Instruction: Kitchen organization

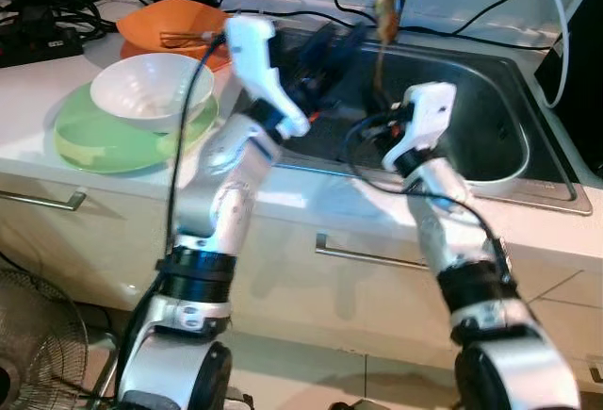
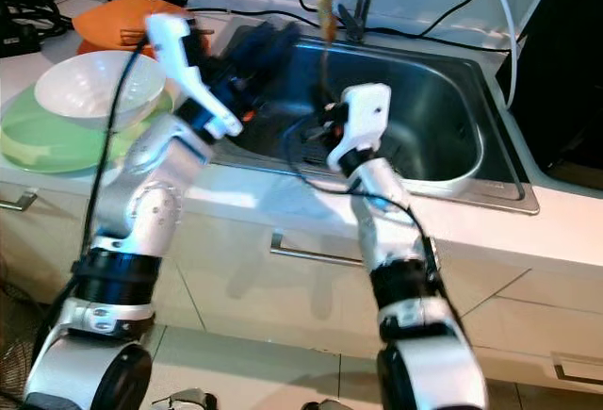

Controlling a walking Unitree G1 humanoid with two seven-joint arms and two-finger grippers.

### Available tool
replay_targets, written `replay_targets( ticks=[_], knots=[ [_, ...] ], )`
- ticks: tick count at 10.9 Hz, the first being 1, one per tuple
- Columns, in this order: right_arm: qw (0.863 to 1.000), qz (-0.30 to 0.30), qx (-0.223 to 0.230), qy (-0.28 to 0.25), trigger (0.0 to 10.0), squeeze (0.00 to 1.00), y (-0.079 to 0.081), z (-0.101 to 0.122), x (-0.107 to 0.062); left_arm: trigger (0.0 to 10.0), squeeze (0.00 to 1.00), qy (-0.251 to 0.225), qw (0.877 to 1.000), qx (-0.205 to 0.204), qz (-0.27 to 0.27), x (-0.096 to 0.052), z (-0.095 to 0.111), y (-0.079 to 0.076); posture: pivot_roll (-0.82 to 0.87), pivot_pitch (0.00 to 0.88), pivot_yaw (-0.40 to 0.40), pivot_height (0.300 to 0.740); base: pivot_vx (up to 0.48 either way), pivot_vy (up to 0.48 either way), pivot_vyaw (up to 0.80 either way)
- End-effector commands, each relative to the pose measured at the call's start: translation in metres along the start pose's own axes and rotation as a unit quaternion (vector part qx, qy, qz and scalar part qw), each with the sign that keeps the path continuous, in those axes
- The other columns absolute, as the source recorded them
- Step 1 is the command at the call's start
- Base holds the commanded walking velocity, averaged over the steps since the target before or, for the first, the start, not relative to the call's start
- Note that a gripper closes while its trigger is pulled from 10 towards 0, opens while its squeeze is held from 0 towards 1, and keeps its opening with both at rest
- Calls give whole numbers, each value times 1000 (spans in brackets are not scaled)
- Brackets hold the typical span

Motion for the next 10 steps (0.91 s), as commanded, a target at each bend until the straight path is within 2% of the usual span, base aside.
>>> replay_targets(
  ticks=[1, 3, 4, 5, 6, 7, 10],
  knots=[
    [1000, -18, -12, -9, 10000, 0, -9, 7, 3, 10000, 0, 3, 1000, 1, 10, -5, -2, 3, 86, 31, -45, 740, 0, 0, 0],
    [998, -52, -34, 21, 10000, 0, -26, 3, 9, 10000, 0, 33, 998, 21, 47, -18, -13, 15, 87, 29, -47, 740, 0, 0, 0],
    [993, -72, -60, 65, 10000, 0, -35, -5, 10, 10000, 0, 65, 995, 56, 57, -23, -24, 18, 89, 31, -50, 740, 0, 0, 0],
    [989, -91, -64, 95, 10000, 0, -43, -11, 10, 10000, 0, 104, 989, 88, 62, -28, -36, 21, 91, 34, -51, 740, 0, 0, 0],
    [980, -103, -94, 145, 10000, 0, -49, -19, 10, 10000, 0, 168, 974, 140, 51, -33, -54, 20, 94, 38, -53, 740, 0, 0, 0],
    [972, -109, -103, 179, 10000, 0, -53, -25, 9, 10000, 0, 213, 962, 165, 49, -38, -68, 21, 93, 41, -51, 740, 0, 0, 0],
    [962, -104, -116, 224, 10000, 0, -53, -31, 10, 10000, 0, 276, 945, 169, 46, -50, -87, 20, 99, 49, -58, 740, 0, 0, 0]
  ],
)
Point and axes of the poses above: a point about 5 cm out from each wrist's last joint towards the gripper, its own x axis pointing out of the wrist towards the gripper, its own z axis along the axis of the wrist's last joint, y = z × x, the point moved 1 cm from there along x, pointing out of the wrist towards the gripper, and after that the axes turned 2 degrees about -x, right-handed, at the moved point
